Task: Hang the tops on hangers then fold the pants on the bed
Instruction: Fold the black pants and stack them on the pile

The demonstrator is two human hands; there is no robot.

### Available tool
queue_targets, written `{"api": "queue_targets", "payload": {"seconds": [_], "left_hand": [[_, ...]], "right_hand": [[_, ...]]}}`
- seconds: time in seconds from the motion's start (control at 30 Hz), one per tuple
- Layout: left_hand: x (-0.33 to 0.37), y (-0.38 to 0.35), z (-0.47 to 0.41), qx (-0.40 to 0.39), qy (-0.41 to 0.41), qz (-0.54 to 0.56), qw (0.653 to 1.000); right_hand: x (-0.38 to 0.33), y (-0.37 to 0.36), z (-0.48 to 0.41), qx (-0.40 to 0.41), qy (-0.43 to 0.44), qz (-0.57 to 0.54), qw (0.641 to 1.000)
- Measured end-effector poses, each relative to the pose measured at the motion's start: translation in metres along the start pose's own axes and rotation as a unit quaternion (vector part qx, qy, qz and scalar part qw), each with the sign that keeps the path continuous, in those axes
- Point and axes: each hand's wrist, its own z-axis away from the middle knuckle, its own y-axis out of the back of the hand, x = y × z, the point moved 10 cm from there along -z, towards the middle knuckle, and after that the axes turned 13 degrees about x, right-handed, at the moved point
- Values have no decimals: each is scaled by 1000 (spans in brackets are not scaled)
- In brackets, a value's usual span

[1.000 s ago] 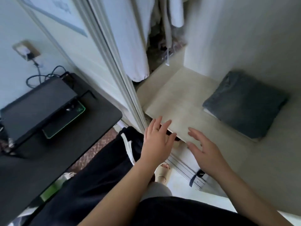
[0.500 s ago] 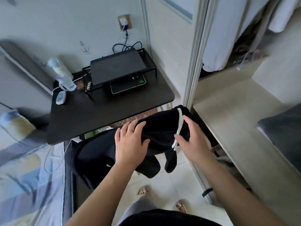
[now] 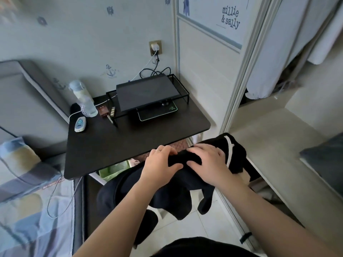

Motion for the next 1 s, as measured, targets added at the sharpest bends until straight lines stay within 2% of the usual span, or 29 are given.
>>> {"api": "queue_targets", "payload": {"seconds": [0.17,0.23,0.4,0.43,0.5,0.63,0.7,0.83,1.0], "left_hand": [[-77,23,25,-79,30,-149,985],[-106,41,34,-82,43,-176,980],[-169,70,60,-48,181,-43,981],[-175,69,63,-57,198,-3,978],[-172,72,61,-53,182,44,981],[-153,88,53,16,142,99,985],[-147,99,57,56,133,167,975],[-134,159,60,185,75,294,935],[-103,253,47,311,-6,359,880]], "right_hand": [[-54,-27,3,-26,50,2,998],[-71,-37,4,-35,58,9,998],[-107,-68,9,-66,70,58,994],[-114,-73,10,-67,73,67,993],[-125,-78,10,-55,78,85,992],[-130,-75,9,-15,55,76,995],[-126,-70,5,-10,28,43,999],[-120,-60,-5,-14,-19,50,998],[-146,-57,-18,-29,28,69,997]]}}
